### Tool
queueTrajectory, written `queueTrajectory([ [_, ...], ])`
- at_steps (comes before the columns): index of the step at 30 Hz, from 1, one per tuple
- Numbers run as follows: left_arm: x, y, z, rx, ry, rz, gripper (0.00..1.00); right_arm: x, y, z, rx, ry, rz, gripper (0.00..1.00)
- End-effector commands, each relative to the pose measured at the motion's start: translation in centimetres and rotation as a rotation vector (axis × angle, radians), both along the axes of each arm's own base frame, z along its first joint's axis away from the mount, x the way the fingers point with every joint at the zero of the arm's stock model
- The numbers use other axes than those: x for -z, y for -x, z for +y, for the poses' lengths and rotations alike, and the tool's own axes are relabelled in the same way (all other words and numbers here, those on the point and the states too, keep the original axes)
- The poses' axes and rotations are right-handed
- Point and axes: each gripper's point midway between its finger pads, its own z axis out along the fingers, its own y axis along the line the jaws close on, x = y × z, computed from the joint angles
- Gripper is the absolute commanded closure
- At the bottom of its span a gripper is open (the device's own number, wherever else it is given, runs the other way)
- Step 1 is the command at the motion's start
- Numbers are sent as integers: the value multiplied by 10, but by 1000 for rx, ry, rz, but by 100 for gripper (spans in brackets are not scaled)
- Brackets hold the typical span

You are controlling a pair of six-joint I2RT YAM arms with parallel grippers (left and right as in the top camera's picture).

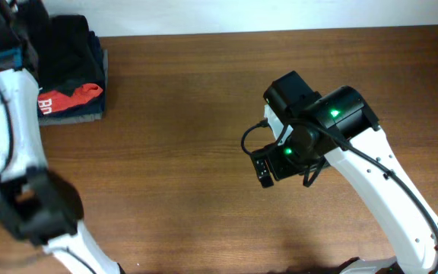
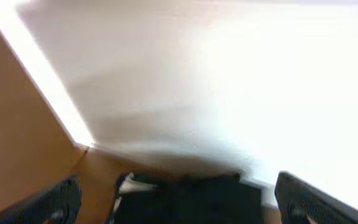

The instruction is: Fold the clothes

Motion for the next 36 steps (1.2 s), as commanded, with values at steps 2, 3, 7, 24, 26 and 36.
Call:
queueTrajectory([
  [2,-116,68,-81,242,9,-170,1,-5,1,-8,20,15,-23,1],
  [3,-130,83,-97,286,11,-182,1,-5,3,-8,20,18,-16,1],
  [7,-152,150,-149,421,43,-145,1,-5,6,-8,19,15,-2,1],
  [24,-106,393,-231,682,129,116,1,-87,71,-39,77,-210,-304,1],
  [26,-99,415,-232,684,114,81,1,-102,86,-53,102,-239,-394,1],
  [36,-22,463,-259,842,185,-33,1,-141,152,-110,238,-399,-721,1],
])
